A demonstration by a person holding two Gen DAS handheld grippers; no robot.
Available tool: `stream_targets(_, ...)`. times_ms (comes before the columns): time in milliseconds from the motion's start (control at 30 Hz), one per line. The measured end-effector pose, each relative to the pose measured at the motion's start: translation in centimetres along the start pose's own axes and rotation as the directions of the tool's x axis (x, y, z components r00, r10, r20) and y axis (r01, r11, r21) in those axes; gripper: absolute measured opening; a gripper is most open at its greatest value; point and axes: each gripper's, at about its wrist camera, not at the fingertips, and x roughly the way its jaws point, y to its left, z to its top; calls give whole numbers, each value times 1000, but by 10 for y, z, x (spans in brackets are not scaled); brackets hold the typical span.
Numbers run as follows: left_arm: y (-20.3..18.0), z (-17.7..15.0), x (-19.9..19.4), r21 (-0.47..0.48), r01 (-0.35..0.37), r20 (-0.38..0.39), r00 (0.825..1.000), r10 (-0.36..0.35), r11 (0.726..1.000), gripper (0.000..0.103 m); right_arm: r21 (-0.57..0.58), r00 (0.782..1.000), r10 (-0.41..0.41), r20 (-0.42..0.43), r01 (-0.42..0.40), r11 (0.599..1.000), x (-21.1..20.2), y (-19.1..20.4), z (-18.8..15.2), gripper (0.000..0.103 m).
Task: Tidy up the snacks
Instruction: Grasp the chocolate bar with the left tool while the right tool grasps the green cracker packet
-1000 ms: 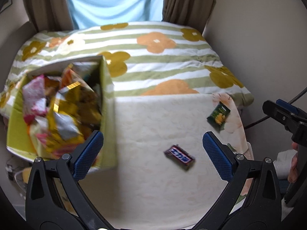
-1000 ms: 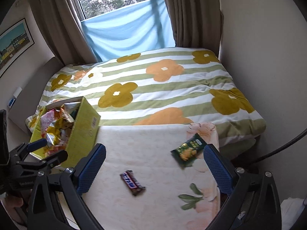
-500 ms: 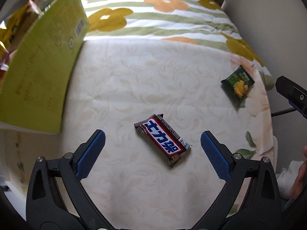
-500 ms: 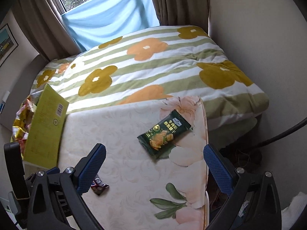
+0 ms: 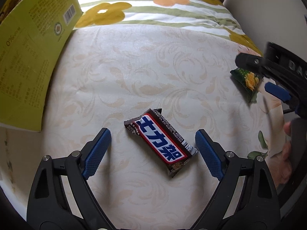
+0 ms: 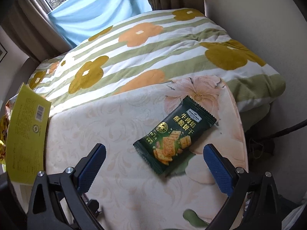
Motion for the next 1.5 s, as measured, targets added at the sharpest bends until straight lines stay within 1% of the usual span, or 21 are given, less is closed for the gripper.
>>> stream_targets(100, 0, 1, 0, -2, 6, -1, 1000, -6, 1000, 89, 6, 1000, 11, -2, -11, 1000, 9, -1, 6, 99)
stream_targets(200, 2, 1, 0, -5, 7, -5, 1000, -7, 1000, 89, -26, 999, 38, -4, -38, 999, 15, 5, 11, 99)
stream_targets(300, 3, 2, 0, -10, 1, -6, 1000, -1, 1000, 89, -58, 995, 97, -17, -97, 994, 22, 13, 14, 99)
stream_targets(367, 4, 3, 1, -12, -8, -4, 1000, 8, 1000, 86, -73, 990, 134, -32, -136, 988, 26, 17, 14, 99)
stream_targets(433, 5, 3, 1, -11, -13, -4, 1000, 13, 1000, 83, -94, 990, 136, -32, -138, 986, 27, 21, 13, 99)
stream_targets(500, 5, 2, -1, -9, -30, -2, 1000, 29, 1000, 75, -104, 991, 129, -31, -131, 986, 27, 24, 13, 97)
stream_targets(533, 6, 1, -1, -6, -36, -2, 999, 36, 999, 73, -103, 992, 123, -28, -126, 987, 27, 24, 13, 96)
stream_targets(600, 8, 1, -3, -1, -51, -3, 999, 51, 999, 62, -107, 995, 95, -24, -97, 990, 28, 25, 15, 96)
stream_targets(633, 9, 0, -4, 3, -57, -4, 998, 57, 998, 60, -110, 996, 86, -19, -88, 990, 28, 24, 15, 95)
stream_targets(733, 13, 1, -5, 5, -63, -9, 998, 63, 998, 49, -119, 999, 38, -11, -39, 992, 28, 24, 16, 92)
stream_targets(800, 14, 2, -7, 15, -64, -6, 998, 64, 998, 32, -115, 1000, 10, -7, -11, 993, 28, 22, 16, 88)
stream_targets(867, 13, 4, -6, 29, -63, -10, 998, 63, 998, 31, -110, 1000, -20, -8, 19, 994, 31, 21, 17, 84)
stream_targets(900, 13, 5, -6, 32, -61, -9, 998, 62, 998, 29, -109, 999, -34, -1, 34, 993, 31, 22, 17, 79)
stream_targets(1000, 13, 7, -6, 37, -54, -6, 999, 54, 998, 28, -113, 997, -81, 14, 83, 990, 33, 25, 20, 70)
stream_targets(1067, 13, 8, -6, 38, -46, -3, 999, 46, 998, 28, -117, 994, -105, 24, 107, 987, 34, 28, 20, 67)
stream_targets(1167, 13, 9, -6, 41, -45, 3, 999, 45, 998, 28, -131, 989, -139, 43, 144, 981, 37, 33, 19, 66)
stream_targets(1233, 14, 9, -8, 42, -47, 9, 999, 47, 998, 28, -140, 986, -156, 56, 162, 977, 38, 36, 19, 59)
stream_targets(1267, 15, 9, -8, 43, -49, 11, 999, 48, 998, 28, -151, 984, -166, 63, 173, 973, 39, 38, 19, 50)
stream_targets(1300, 16, 9, -8, 42, -49, 12, 999, 49, 998, 28, -161, 983, -171, 67, 180, 971, 39, 39, 19, 45)
stream_targets(1433, 20, 11, -8, 39, -47, 13, 999, 47, 998, 27, -182, 984, -163, 71, 174, 968, 38, 40, 17, 44)
stream_targets(1500, 21, 11, -10, 37, -44, 17, 999, 43, 998, 27, -173, 988, -137, 72, 148, 974, 35, 38, 16, 43)
